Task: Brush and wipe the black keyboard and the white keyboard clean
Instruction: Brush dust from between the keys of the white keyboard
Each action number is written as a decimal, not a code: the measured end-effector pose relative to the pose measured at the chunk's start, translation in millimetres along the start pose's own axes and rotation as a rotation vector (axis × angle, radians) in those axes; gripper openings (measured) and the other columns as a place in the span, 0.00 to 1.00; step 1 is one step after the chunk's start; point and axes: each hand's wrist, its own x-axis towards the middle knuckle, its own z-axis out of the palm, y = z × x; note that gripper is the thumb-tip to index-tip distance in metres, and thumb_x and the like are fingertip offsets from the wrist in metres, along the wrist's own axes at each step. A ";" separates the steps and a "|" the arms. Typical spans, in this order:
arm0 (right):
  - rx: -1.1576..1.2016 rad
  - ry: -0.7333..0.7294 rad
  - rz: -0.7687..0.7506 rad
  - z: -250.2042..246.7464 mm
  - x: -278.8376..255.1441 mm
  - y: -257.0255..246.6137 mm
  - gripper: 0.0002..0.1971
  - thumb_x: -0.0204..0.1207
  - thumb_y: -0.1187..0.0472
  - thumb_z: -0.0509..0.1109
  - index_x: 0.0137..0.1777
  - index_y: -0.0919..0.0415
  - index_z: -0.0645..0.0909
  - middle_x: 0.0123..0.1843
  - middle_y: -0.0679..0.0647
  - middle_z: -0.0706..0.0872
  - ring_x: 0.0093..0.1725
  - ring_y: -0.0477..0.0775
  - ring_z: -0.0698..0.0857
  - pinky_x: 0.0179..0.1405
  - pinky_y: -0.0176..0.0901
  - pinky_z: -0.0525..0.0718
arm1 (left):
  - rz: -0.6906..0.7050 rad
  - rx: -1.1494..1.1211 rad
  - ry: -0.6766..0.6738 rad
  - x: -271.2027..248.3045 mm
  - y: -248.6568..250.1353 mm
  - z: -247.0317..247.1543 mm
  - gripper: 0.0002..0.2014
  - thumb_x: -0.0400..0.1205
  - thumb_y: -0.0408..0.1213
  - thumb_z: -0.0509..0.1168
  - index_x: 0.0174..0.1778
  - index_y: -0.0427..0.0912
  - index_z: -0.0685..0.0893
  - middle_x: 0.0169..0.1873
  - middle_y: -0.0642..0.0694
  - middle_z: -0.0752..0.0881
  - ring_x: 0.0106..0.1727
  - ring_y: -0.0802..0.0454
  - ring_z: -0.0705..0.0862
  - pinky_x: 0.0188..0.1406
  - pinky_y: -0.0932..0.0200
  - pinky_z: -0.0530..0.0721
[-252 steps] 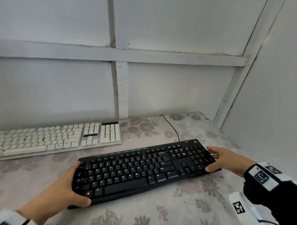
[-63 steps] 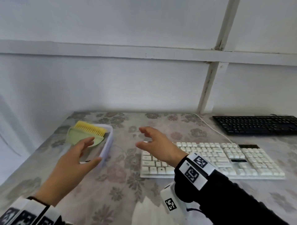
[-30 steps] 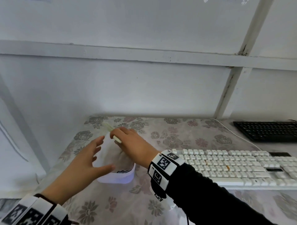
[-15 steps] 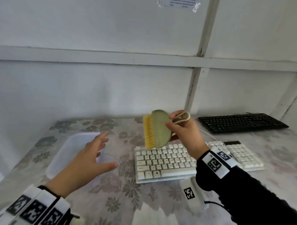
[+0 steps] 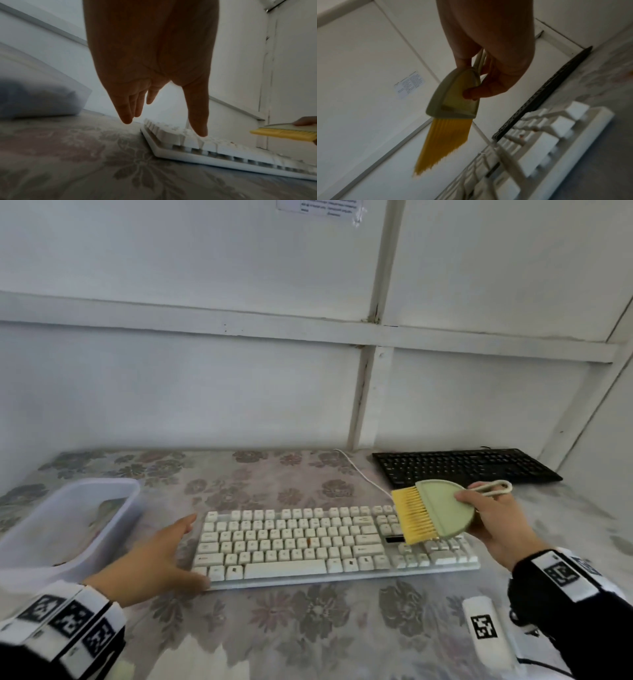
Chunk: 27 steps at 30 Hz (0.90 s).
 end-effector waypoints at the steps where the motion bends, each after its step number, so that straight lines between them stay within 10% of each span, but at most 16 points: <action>1: -0.004 0.010 0.031 -7.8 6.8 1.6 0.10 0.76 0.70 0.67 0.37 0.56 0.74 0.36 0.57 0.81 0.35 0.53 0.80 0.21 0.37 0.83 | 0.010 0.025 0.001 -0.5 6.0 3.0 0.67 0.33 0.76 0.72 0.70 0.61 0.56 0.62 0.60 0.70 0.63 0.60 0.70 0.60 0.65 0.68; 6: 0.013 -0.018 0.170 -31.4 31.4 11.8 0.07 0.76 0.68 0.67 0.41 0.57 0.76 0.40 0.59 0.84 0.38 0.56 0.83 0.33 0.46 0.80 | -0.109 0.116 0.062 8.0 13.1 18.6 0.50 0.68 0.41 0.79 0.80 0.44 0.54 0.69 0.49 0.74 0.57 0.60 0.70 0.62 0.68 0.66; 12: 0.032 -0.087 0.246 -44.9 44.0 24.9 0.06 0.77 0.66 0.67 0.40 0.58 0.75 0.40 0.60 0.83 0.16 0.44 0.80 0.28 0.43 0.76 | -0.128 0.048 0.104 15.4 -1.4 24.4 0.70 0.23 0.72 0.73 0.67 0.53 0.67 0.49 0.58 0.80 0.50 0.58 0.81 0.60 0.59 0.77; 20: 0.060 -0.078 0.292 -43.7 47.3 29.9 0.04 0.77 0.66 0.67 0.42 0.58 0.76 0.43 0.61 0.84 0.41 0.60 0.81 0.40 0.54 0.80 | -0.120 0.072 0.074 38.0 -30.1 20.2 0.56 0.30 0.69 0.78 0.57 0.51 0.78 0.52 0.52 0.88 0.54 0.54 0.86 0.63 0.48 0.81; 27: 0.122 -0.065 0.311 -39.9 45.5 27.4 0.09 0.79 0.66 0.64 0.37 0.56 0.72 0.39 0.59 0.82 0.27 0.55 0.78 0.32 0.46 0.74 | -0.163 0.047 -0.060 46.5 -18.7 18.1 0.41 0.45 0.43 0.85 0.56 0.48 0.79 0.51 0.54 0.87 0.54 0.57 0.84 0.58 0.63 0.79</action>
